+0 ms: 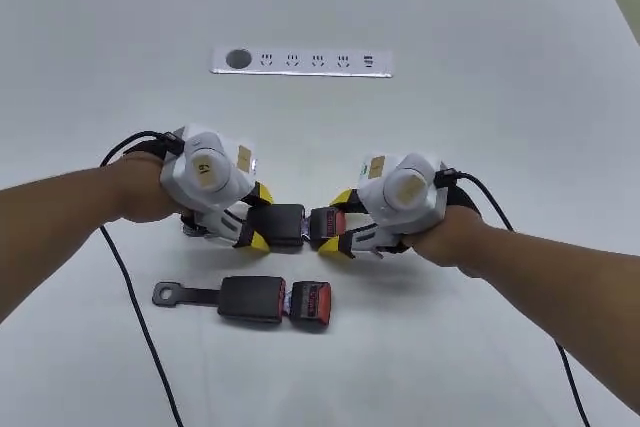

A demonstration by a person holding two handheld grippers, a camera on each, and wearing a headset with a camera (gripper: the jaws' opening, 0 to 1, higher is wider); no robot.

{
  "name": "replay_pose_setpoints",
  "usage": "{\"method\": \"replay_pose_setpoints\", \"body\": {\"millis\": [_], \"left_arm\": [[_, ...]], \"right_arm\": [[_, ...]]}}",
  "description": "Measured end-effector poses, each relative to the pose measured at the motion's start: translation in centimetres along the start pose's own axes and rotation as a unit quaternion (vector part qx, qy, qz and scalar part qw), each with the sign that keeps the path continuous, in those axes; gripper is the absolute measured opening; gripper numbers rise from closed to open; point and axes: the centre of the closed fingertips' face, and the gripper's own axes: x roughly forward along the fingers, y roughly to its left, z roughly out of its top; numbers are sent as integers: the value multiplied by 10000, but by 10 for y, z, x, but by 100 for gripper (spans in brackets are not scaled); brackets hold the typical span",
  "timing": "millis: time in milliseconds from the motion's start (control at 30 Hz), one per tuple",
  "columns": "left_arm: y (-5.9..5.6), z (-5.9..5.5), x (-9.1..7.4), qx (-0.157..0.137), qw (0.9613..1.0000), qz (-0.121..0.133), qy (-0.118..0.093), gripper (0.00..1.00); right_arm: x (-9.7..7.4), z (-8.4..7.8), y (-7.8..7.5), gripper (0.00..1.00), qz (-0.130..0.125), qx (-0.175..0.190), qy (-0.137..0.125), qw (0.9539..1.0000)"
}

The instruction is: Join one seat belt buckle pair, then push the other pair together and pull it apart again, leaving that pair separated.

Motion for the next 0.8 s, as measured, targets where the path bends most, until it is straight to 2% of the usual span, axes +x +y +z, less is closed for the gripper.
{"method": "replay_pose_setpoints", "body": {"millis": [267,800], "left_arm": [[0,0,0,22,10000,-5,-9,33],[1,-1,1,19,10000,3,-72,33]], "right_arm": [[0,0,0,32,34,-165,112,9998],[0,-1,-1,31,76,-191,55,9998]]}}
